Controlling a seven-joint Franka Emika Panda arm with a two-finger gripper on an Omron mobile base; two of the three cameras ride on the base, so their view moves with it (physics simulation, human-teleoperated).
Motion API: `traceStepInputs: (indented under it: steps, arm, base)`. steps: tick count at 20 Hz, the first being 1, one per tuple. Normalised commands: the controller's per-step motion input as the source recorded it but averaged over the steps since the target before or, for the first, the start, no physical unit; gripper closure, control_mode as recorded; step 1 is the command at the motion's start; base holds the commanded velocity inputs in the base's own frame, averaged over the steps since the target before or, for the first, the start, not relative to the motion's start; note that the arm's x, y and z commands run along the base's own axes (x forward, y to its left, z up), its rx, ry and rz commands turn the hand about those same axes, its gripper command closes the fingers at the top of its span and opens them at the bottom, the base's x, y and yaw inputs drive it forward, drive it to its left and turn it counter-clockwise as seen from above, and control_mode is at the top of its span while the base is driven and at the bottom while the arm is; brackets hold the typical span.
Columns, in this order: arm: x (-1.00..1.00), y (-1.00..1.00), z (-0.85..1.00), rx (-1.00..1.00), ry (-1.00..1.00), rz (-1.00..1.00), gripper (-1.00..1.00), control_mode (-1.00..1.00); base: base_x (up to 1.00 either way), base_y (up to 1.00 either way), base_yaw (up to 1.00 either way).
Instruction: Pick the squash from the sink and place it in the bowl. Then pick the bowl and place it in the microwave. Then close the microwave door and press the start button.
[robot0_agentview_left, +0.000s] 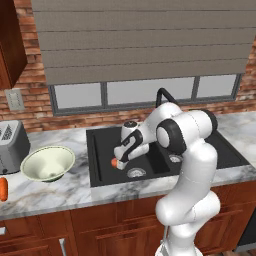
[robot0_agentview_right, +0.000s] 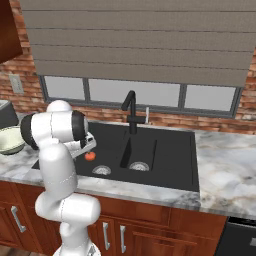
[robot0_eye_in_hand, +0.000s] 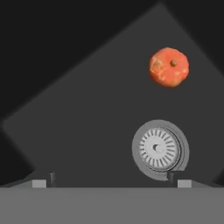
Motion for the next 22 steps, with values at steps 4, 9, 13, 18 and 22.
traceStepInputs:
  steps: [4,9,13,18,22]
  arm:
    - [0.43,0.0,-0.1,0.02,0.02,0.0,-1.0,-1.0]
    - [0.43,0.05,-0.29,0.0,0.01,0.0,-1.0,-1.0]
    - [0.51,0.05,-0.4,0.0,0.0,0.0,-1.0,-1.0]
    - [0.52,0.14,-0.41,0.0,0.0,0.0,-1.0,-1.0]
    - [0.46,0.16,-0.35,0.0,0.02,0.0,-1.0,-1.0]
  base:
    - [0.0,0.0,0.0]
    - [0.0,0.0,0.0]
    - [0.0,0.0,0.0]
    - [0.0,0.0,0.0]
    - [0.0,0.0,0.0]
